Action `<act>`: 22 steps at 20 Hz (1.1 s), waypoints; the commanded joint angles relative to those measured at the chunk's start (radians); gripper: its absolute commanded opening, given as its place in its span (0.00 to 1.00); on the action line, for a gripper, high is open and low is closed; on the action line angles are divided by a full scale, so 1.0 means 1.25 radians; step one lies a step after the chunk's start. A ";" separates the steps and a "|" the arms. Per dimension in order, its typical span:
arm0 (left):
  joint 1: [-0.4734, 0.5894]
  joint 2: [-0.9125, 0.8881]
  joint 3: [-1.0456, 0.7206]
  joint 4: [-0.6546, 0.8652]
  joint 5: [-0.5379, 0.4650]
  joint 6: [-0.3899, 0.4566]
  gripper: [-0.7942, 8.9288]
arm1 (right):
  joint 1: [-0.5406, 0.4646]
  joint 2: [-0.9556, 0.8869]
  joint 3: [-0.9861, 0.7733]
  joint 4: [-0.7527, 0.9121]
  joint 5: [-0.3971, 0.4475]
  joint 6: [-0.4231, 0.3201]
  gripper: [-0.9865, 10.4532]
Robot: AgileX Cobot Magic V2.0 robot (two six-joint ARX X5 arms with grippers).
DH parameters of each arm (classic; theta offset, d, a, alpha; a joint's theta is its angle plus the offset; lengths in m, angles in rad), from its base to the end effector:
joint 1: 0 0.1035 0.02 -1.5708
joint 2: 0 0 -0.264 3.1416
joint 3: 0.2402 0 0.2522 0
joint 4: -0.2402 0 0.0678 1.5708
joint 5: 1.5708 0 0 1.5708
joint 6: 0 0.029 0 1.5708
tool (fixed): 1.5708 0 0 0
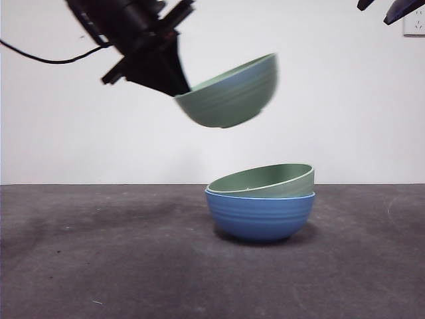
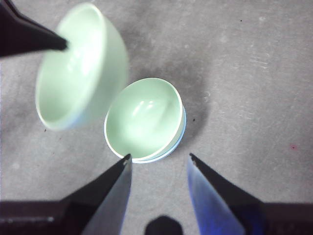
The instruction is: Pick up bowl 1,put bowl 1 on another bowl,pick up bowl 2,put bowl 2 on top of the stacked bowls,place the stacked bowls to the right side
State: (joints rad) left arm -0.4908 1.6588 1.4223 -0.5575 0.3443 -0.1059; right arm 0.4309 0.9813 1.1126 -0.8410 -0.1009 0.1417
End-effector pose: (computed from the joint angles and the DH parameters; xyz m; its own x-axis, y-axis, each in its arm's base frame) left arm 0.3147 -0.1793 0.2996 0.4229 -0.6087 -0.6713 0.5822 0.7502 -0.3135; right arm 0.1637 0.0785 0.3515 0.6436 0.4067 -0.6483 -0.3965 0.9018 0.1721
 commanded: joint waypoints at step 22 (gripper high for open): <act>-0.062 0.196 0.000 0.055 -0.042 0.000 0.36 | 0.001 -0.002 0.001 -0.004 0.002 -0.001 0.25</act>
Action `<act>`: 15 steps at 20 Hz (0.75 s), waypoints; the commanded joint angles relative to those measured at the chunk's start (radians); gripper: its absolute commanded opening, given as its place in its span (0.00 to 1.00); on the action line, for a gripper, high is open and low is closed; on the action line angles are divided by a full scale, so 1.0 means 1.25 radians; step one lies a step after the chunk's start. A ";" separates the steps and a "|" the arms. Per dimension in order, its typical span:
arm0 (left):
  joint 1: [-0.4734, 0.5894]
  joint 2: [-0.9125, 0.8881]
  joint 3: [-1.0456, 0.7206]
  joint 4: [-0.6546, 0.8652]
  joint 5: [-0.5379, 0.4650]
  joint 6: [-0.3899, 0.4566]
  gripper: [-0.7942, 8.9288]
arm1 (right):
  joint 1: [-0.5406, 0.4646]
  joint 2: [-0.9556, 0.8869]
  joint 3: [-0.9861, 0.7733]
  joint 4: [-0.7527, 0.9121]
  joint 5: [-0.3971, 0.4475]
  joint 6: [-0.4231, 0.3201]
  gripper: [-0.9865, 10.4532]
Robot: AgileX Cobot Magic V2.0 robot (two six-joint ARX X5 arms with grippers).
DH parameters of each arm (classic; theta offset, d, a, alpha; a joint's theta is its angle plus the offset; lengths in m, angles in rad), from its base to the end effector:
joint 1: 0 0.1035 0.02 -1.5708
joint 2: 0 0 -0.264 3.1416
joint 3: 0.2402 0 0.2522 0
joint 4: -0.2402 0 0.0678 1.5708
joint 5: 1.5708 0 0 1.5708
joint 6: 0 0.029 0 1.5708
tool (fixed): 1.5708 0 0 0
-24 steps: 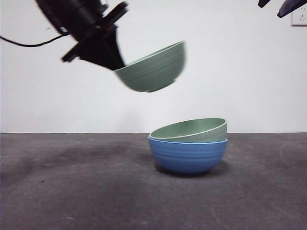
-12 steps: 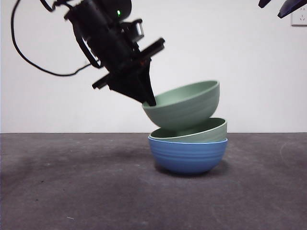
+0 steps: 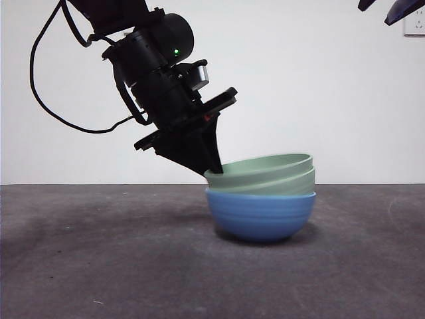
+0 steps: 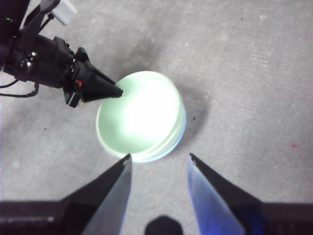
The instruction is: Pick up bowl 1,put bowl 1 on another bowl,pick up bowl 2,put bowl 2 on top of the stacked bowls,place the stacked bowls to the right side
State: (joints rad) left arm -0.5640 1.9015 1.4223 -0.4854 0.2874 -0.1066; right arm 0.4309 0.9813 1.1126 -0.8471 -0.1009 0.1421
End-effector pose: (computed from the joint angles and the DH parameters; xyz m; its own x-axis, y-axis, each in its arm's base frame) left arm 0.3381 -0.2236 0.2149 0.3102 -0.5316 -0.7881 0.5716 0.7668 -0.2923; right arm 0.1634 0.0783 0.3511 0.6400 0.4051 -0.6529 -0.3953 0.9023 0.1723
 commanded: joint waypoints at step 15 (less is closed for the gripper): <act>0.032 -0.294 0.021 -0.226 0.000 0.030 0.38 | 0.001 0.039 0.001 0.009 0.002 0.016 0.53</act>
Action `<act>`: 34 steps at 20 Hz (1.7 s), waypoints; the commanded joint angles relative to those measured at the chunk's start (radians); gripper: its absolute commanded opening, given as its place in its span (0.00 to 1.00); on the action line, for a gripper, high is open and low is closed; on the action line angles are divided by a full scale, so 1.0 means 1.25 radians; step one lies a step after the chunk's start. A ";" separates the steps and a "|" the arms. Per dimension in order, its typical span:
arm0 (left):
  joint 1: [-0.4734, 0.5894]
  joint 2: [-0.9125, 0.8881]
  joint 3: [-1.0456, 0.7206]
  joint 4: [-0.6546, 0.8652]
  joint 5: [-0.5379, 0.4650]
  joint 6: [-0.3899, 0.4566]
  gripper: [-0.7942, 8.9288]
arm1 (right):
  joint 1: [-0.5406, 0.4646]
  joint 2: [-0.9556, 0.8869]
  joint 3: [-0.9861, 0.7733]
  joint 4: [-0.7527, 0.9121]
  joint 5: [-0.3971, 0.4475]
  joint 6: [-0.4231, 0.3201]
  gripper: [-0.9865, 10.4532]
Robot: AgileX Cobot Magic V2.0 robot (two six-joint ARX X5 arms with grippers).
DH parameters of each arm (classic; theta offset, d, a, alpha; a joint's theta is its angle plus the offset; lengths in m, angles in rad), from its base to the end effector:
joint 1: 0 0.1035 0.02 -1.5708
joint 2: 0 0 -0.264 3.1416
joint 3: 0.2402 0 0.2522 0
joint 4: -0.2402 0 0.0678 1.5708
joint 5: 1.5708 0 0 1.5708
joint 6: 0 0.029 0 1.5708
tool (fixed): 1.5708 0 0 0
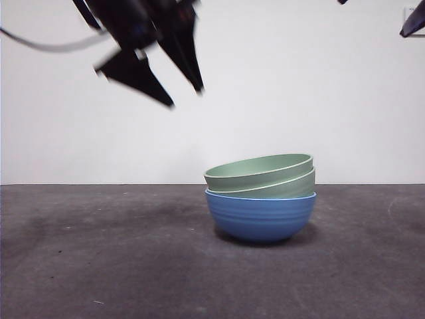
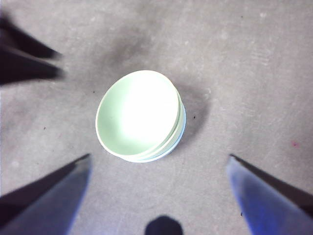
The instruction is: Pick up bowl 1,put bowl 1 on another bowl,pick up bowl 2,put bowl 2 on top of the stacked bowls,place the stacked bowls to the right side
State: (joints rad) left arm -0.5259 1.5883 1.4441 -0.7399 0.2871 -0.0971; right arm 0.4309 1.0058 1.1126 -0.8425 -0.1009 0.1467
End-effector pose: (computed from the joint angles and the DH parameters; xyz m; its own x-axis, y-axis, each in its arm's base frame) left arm 0.2867 -0.1759 0.3177 0.3837 -0.5501 -0.7417 0.5689 0.7735 -0.2794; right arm 0.1691 0.0810 0.3474 0.6281 0.3996 -0.6677 -0.3891 0.9044 0.1752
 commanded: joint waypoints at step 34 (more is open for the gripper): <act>0.002 -0.358 0.004 -0.258 -0.001 0.076 0.38 | -0.030 0.614 0.001 0.275 -0.088 0.100 0.07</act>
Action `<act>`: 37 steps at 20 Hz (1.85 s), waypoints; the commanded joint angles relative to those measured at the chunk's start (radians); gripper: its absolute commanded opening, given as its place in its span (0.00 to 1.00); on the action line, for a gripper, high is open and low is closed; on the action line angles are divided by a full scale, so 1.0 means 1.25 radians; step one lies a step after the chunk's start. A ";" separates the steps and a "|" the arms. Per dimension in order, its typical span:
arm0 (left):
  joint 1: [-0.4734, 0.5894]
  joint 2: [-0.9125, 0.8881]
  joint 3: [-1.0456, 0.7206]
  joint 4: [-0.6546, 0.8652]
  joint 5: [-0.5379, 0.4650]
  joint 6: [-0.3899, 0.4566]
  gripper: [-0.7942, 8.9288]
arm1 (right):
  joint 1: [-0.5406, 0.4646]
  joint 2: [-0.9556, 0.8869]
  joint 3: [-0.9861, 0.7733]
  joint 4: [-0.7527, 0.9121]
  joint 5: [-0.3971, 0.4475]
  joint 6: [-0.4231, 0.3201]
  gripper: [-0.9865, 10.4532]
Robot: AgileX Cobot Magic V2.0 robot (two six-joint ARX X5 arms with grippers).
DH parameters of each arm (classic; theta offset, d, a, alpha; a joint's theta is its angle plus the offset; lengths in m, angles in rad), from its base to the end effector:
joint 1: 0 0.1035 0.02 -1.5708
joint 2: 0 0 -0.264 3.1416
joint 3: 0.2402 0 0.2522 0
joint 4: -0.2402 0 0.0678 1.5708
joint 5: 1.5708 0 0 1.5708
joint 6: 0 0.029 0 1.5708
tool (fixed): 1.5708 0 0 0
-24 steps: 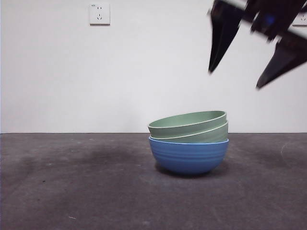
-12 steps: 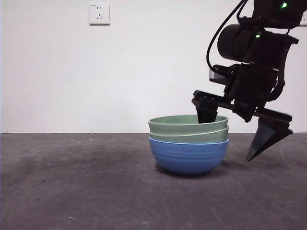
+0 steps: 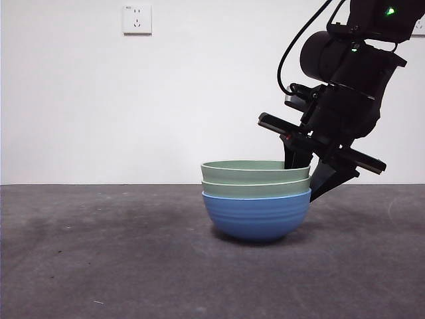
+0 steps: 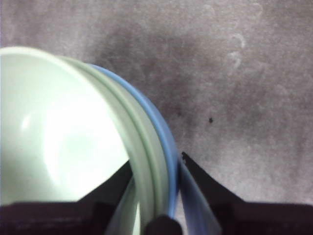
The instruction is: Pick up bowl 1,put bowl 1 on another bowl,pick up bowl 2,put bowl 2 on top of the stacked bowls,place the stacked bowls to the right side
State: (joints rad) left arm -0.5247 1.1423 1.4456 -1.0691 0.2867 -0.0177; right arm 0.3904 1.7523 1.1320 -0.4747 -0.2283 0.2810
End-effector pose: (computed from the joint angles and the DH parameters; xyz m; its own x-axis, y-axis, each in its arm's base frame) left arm 0.1647 -0.1048 0.4078 0.4567 -0.5911 -0.6648 0.6462 0.7341 -0.2087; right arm 0.3173 0.1377 0.1842 0.3265 0.3791 -0.8659 -0.2203 0.9213 0.3203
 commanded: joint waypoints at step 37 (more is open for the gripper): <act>0.001 0.000 0.002 0.022 0.001 0.017 0.38 | -0.291 -0.005 -0.014 -0.035 -0.020 -0.078 0.08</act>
State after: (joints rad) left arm -0.5247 1.1423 1.4456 -1.0470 0.2871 -0.0002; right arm 0.0246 1.7176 1.1202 -0.5148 -0.2623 0.2104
